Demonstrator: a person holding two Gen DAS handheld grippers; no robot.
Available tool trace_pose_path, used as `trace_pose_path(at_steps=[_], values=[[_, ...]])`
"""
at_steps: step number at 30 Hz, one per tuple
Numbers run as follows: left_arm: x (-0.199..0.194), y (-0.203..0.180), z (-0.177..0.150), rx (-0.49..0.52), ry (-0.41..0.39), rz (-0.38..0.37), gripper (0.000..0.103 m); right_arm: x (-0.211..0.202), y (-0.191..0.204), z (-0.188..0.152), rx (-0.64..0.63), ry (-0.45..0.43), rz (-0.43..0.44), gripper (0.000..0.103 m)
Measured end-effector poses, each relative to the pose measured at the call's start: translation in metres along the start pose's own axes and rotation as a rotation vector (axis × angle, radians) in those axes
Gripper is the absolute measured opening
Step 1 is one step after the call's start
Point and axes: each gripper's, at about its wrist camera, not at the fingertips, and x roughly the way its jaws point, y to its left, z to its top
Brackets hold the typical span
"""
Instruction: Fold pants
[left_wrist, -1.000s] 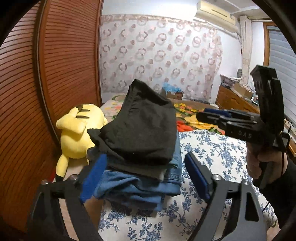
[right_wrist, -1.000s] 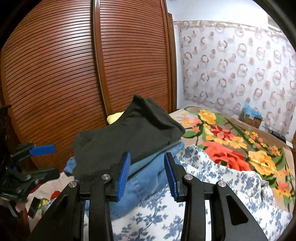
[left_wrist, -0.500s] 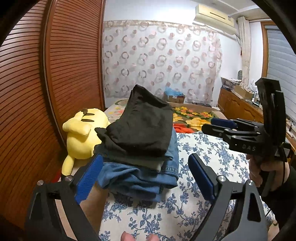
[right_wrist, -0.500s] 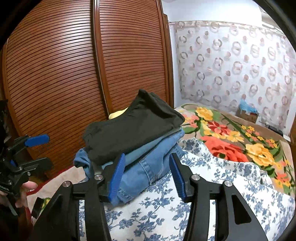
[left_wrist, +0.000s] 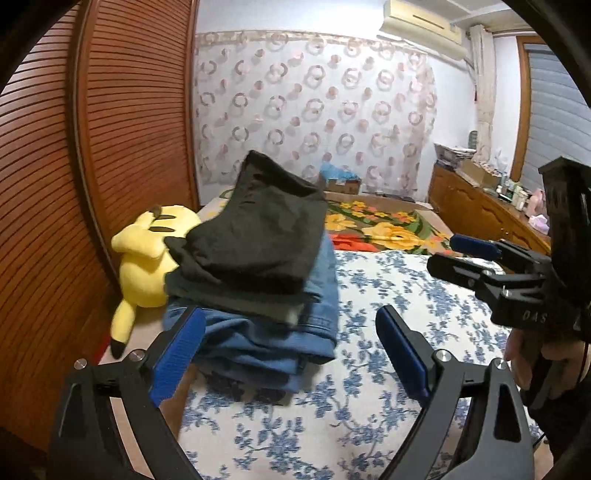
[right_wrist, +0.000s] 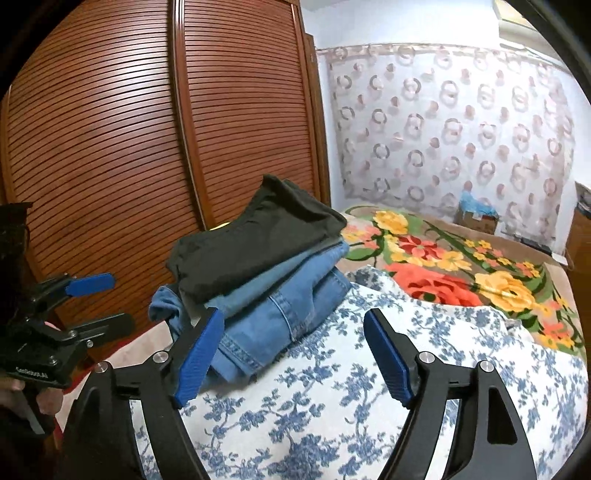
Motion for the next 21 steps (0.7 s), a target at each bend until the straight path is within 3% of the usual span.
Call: trace_pose_path(at_steps=[14,21], values=[[0.001,-0.055,-0.006,0.084,0.004,-0.092,0.094,-0.066,-0.012,-0.04,0.095,-0.009,-0.17,0.099],[-0.011,-0.086,-0.014,0.102,-0.008,-0.145,0.094,-0.112,-0.014,-0.06,0.126,-0.032,-0.269,0.1]])
